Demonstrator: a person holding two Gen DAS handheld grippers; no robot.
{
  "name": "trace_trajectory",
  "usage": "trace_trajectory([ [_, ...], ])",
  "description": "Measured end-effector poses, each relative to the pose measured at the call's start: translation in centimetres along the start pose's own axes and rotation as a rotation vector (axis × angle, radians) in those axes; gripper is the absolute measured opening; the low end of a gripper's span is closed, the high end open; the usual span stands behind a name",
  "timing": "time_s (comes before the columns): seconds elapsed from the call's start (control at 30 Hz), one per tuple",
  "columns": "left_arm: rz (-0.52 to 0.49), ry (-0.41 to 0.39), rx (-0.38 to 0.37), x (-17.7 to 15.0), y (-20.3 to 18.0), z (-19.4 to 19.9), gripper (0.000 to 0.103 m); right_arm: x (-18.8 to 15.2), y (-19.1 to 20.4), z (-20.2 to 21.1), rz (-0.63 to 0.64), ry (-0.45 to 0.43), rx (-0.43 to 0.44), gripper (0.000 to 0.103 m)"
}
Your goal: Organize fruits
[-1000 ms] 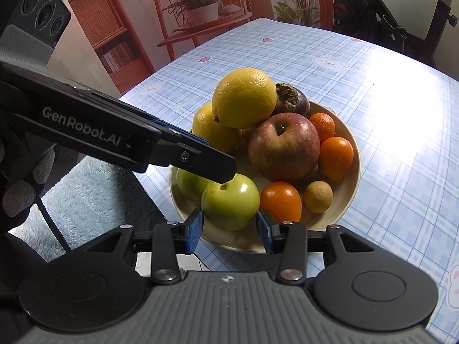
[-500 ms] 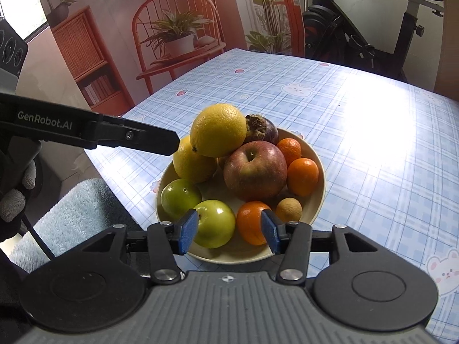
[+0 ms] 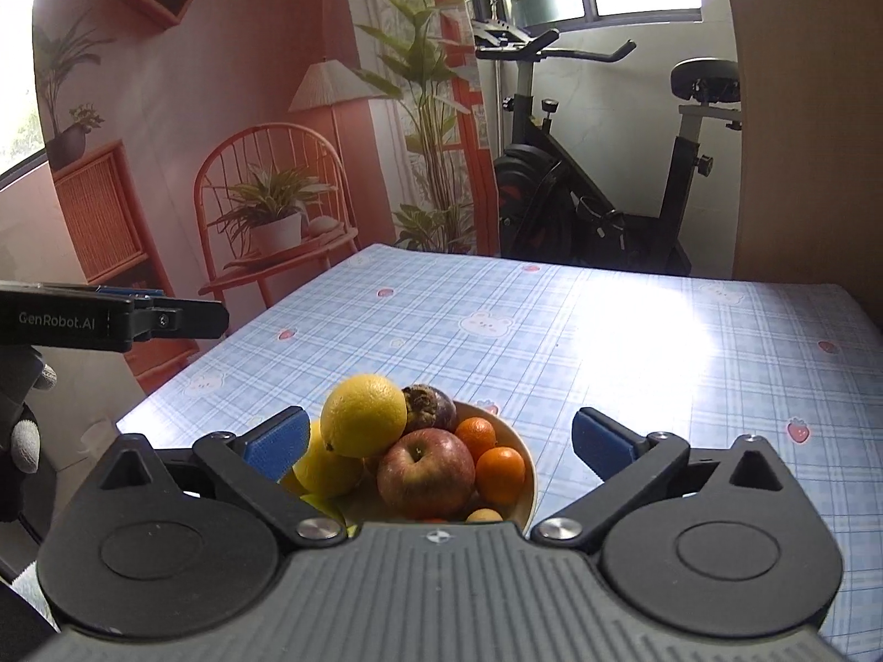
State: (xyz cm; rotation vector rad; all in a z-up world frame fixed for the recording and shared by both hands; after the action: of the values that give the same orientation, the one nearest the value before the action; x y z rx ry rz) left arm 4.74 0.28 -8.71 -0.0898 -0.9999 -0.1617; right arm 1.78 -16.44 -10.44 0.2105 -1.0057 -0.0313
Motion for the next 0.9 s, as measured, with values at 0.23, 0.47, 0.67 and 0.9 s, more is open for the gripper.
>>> trace_trajectory([
  [0.23,0.013,-0.069,0.046,2.4,0.0,1.9,0.095,2.8,-0.3,2.5,-0.03,-0.064,-0.088,0.103],
  [0.47,-0.011,-0.133,0.088,4.2,-0.7,3.8,0.097,4.2,0.8,4.2,-0.02,-0.081,-0.094,0.103],
  [0.67,-0.021,-0.168,0.085,5.0,-1.4,5.5,0.098,4.9,0.9,5.2,-0.019,-0.092,-0.115,0.103],
  [0.9,-0.011,-0.19,0.083,5.2,-1.6,6.2,0.098,5.4,0.6,5.9,-0.025,-0.095,-0.138,0.103],
])
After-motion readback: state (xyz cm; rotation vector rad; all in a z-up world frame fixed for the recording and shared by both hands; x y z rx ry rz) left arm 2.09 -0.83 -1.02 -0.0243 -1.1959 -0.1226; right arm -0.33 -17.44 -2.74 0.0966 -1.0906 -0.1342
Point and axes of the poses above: each gripper's, at about its wrist camera, not at the fingertips, and z roughly against the way its jaws point, y to its left, x to its top, the point moved 8 cm from there along -z, roughly the way its jaws point, and after that the axes turned 2 degrees about y, right-handed, at the moved point
